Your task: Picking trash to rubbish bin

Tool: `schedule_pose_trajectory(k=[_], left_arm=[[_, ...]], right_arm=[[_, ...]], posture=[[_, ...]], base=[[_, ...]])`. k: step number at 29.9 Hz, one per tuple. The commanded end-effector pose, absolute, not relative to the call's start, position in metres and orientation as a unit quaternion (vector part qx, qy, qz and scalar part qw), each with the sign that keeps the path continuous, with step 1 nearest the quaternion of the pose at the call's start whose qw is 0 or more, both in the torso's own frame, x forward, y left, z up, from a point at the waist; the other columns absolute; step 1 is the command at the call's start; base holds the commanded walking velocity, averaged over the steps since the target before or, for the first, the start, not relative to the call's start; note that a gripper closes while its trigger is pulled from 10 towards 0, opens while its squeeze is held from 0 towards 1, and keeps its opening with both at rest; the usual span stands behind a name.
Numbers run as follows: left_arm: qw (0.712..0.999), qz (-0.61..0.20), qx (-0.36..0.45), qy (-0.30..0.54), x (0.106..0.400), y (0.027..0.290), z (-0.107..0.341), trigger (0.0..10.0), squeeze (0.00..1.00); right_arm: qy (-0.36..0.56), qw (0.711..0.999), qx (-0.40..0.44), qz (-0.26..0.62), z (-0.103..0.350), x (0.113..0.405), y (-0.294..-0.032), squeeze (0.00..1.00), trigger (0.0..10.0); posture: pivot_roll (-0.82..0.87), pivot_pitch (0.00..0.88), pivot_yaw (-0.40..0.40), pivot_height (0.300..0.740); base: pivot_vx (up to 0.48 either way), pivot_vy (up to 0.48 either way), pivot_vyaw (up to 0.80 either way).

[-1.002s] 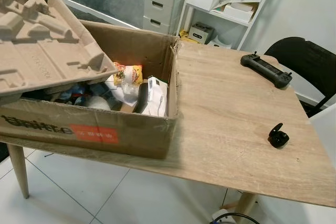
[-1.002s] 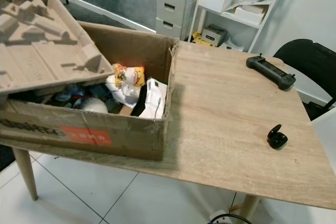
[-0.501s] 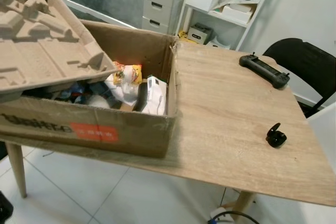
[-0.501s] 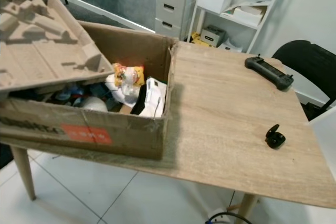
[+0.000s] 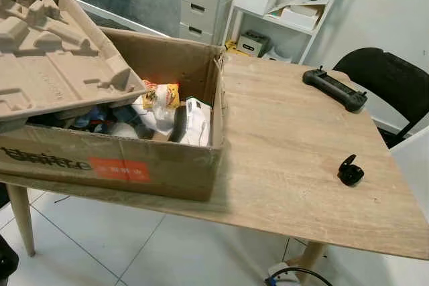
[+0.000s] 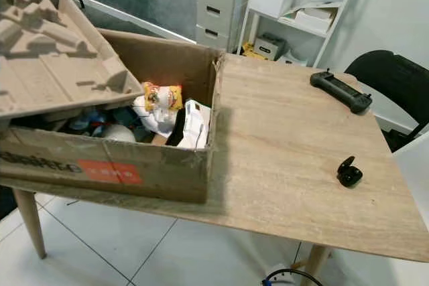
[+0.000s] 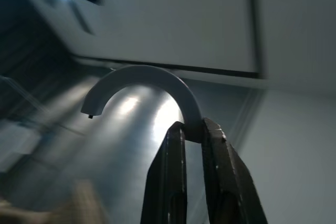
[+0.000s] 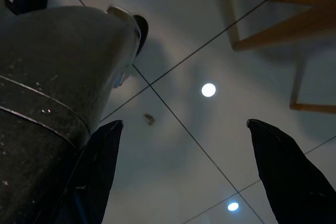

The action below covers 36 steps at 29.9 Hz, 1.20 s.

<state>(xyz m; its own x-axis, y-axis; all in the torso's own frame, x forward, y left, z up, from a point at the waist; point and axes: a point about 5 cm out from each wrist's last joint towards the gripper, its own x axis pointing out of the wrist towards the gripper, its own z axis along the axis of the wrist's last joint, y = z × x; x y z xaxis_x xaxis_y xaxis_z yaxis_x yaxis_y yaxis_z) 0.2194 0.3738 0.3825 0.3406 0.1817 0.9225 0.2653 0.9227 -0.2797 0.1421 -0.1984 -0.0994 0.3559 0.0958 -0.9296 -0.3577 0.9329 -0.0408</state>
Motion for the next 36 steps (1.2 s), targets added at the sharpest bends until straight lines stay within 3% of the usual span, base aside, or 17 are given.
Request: schedule_pose_trajectory(k=[1,4,9,14,26,36], left_arm=[[0.810,-0.137,-0.172,-0.544,0.226,0.344,0.384,10.0,0.00],[0.821,-0.239,-0.134,-0.501,0.231,0.308,0.376,10.0,0.00],[0.824,-0.344,-0.090,-0.442,0.234,0.272,0.366,10.0,0.00],[0.841,-0.394,-0.044,-0.369,0.241,0.245,0.353,10.0,0.00],[0.882,-0.413,0.070,-0.216,0.279,0.185,0.320,10.0,0.00],[0.920,-0.290,0.171,-0.201,0.300,0.191,0.334,10.0,0.00]], right_arm=[[0.560,0.809,-0.115,0.139,-0.102,0.135,-0.198,0.00,10.0],[0.560,0.809,-0.113,0.139,-0.102,0.134,-0.198,0.00,10.0],[0.562,0.808,-0.112,0.138,-0.103,0.132,-0.198,0.00,10.0],[0.563,0.807,-0.110,0.137,-0.103,0.130,-0.198,0.00,10.0],[0.562,0.808,-0.107,0.140,-0.104,0.130,-0.196,0.00,10.0],[0.562,0.809,-0.105,0.135,-0.103,0.131,-0.197,0.00,10.0]], posture=[[0.13,0.064,-0.063,0.740],[0.13,0.064,-0.062,0.740],[0.12,0.062,-0.059,0.740],[0.12,0.064,-0.053,0.740],[0.11,0.065,-0.046,0.740],[0.10,0.070,-0.041,0.740]], base=[[0.000,0.000,0.00],[0.000,0.000,0.00],[0.000,0.000,0.00],[0.000,0.000,0.00],[0.000,0.000,0.00],[0.000,0.000,0.00]])
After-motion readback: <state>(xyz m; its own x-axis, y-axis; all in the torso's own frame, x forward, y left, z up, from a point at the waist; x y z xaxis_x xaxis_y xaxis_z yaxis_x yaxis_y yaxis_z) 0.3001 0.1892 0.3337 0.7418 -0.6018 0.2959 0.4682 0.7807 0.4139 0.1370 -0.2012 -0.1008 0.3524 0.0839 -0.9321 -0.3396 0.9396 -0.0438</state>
